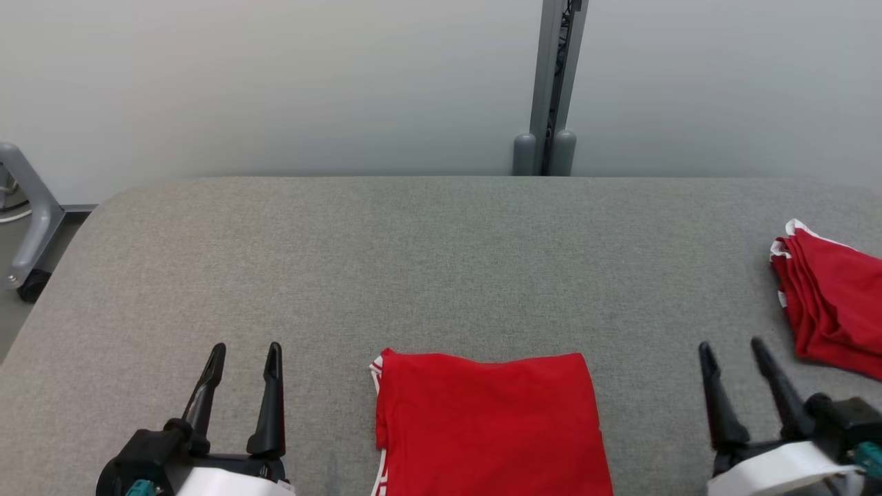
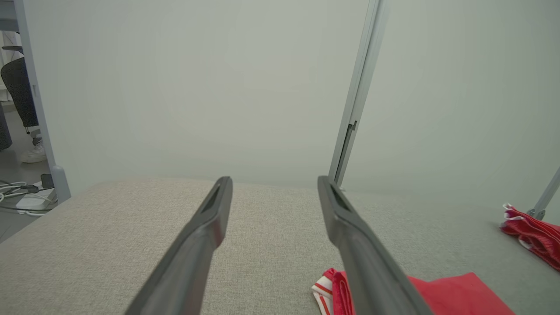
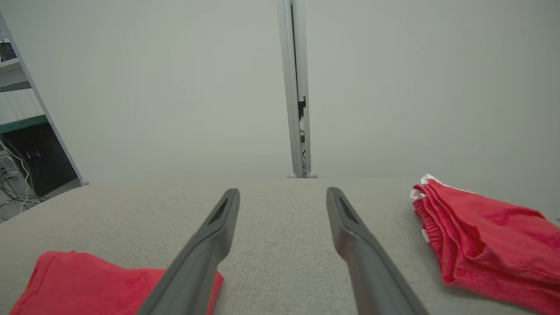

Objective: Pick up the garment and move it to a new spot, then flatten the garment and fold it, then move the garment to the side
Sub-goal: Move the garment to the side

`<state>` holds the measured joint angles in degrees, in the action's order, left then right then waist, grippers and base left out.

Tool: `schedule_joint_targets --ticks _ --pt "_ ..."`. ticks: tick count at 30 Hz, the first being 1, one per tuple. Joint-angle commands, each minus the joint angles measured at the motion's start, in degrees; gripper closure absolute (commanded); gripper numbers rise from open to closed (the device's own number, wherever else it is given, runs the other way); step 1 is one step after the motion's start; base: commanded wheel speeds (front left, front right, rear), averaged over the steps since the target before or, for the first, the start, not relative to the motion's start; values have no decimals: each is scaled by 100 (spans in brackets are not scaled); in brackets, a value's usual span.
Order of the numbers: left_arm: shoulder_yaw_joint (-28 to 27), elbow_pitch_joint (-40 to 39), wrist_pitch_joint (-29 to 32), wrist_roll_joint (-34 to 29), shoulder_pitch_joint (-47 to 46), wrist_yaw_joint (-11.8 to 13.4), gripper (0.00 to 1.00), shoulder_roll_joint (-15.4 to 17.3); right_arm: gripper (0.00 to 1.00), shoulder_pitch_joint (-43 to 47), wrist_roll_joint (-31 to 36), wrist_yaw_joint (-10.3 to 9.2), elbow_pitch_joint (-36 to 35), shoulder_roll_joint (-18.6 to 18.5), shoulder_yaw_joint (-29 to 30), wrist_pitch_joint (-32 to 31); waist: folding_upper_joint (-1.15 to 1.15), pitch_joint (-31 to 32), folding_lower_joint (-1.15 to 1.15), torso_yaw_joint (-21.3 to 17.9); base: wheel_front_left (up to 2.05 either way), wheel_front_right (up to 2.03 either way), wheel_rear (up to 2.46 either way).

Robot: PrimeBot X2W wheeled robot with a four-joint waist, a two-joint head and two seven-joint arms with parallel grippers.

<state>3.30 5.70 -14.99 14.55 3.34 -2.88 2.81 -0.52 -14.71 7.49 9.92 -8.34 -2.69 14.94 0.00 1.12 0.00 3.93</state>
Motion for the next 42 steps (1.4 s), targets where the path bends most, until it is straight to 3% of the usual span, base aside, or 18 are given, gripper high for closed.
schedule_joint_targets --ticks 1,9,13,20,24,30,31,32,33,34,42 --pt "5 12 -24 46 -23 9 0 21 0 95 -237 1 327 26 -158 -70 0 16 0 20 0 0 0" --pt "56 57 -24 105 -36 -4 0 23 0 -481 -1192 1 1377 -134 -1197 -1427 0 54 0 185 0 0 0" --pt "107 96 -24 122 -69 -17 0 22 0 -776 -1498 2 1787 -127 -1411 -2237 0 64 0 345 0 0 0" --pt "142 128 -24 163 -60 -15 0 22 0 -1012 -1789 1 2099 -41 -1511 -3202 0 63 0 576 0 0 0" --pt "190 141 -24 208 -56 -10 0 22 0 -1021 -1768 -1 2529 76 -1217 -3915 0 37 0 714 0 0 0" --pt "193 144 -24 195 -66 7 0 20 0 -999 -1752 1 2526 307 -1098 -4059 0 -10 0 788 0 0 0" --pt "191 146 -24 191 -71 9 0 21 37 -991 -1787 1 2476 330 -1108 -4018 0 -14 0 789 0 0 0" --pt "189 147 -24 184 -77 16 0 21 63 -985 -1818 2 2422 341 -1118 -3983 0 -17 0 787 0 0 0" --pt "188 146 -24 179 -84 21 0 21 96 -991 -1845 2 2364 342 -1122 -3899 0 -20 0 782 0 0 0" --pt "190 146 -24 177 -90 21 0 21 100 -1004 -1868 2 2309 339 -1124 -3815 0 -21 0 774 0 0 0" --pt "208 124 -24 160 -121 9 0 19 100 -1180 -2009 1 2028 169 -1203 -3043 0 -3 0 566 0 0 0"
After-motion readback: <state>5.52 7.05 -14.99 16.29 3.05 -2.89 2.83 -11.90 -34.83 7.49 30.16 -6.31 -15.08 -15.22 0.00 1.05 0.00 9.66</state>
